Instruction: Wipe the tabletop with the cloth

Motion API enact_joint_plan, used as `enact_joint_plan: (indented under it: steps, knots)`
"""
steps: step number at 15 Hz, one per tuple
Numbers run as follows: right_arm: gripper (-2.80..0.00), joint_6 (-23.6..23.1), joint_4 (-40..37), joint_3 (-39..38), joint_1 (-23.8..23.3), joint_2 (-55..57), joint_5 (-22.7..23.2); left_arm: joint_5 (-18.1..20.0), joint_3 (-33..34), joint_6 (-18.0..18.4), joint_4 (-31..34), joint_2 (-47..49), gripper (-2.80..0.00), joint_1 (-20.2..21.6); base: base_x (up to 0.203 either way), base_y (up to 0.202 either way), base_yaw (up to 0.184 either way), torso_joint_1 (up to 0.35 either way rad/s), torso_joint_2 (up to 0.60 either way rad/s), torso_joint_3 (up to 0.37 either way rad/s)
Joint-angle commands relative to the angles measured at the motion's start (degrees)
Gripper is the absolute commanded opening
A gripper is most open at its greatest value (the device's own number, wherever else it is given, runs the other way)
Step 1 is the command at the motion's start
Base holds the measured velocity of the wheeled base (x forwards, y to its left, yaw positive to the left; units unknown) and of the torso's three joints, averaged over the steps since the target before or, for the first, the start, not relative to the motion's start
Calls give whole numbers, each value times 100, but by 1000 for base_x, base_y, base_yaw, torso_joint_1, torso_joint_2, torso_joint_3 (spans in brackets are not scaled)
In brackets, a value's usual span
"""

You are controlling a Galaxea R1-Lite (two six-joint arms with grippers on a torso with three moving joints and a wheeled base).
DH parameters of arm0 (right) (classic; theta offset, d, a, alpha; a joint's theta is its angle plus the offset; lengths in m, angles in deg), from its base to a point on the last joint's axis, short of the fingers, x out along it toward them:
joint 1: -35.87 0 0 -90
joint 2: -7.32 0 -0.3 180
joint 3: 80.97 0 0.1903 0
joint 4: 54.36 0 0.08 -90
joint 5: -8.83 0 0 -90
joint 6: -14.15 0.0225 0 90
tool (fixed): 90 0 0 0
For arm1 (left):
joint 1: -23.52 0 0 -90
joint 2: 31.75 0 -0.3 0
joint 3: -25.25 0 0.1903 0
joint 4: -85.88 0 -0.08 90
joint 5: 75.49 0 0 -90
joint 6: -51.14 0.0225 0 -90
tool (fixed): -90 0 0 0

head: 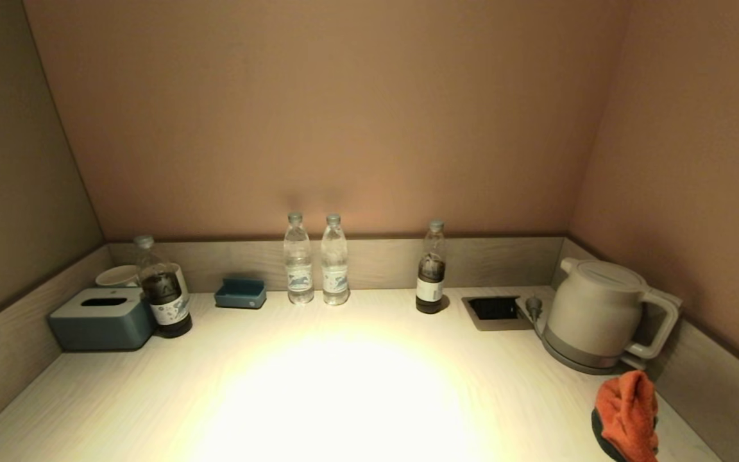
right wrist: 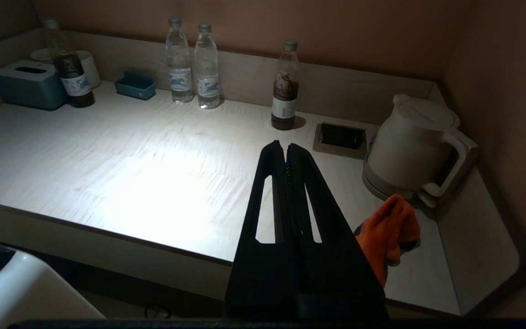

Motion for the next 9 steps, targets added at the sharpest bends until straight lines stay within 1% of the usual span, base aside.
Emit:
enact_joint_plan:
  steps: [1,2,6,9]
  knots:
    - [-280,56,-278,-106,399,-605,-1280,2,0,-2,2,0,-280,1,0,0,0,0,0,0]
    - [-280,77,-274,-171,381,-675,-1348,2,0,-2,2,0,-280,1,0,0,0,0,0,0]
    - [-280,143,-171,-371,202,-981,-1345,2,0,-2,2,0,-280,1,0,0,0,0,0,0]
    - [-280,156,181,-872,158,-1578,-1344,2,0,-2,2,0,-280,1,0,0,0,0,0,0]
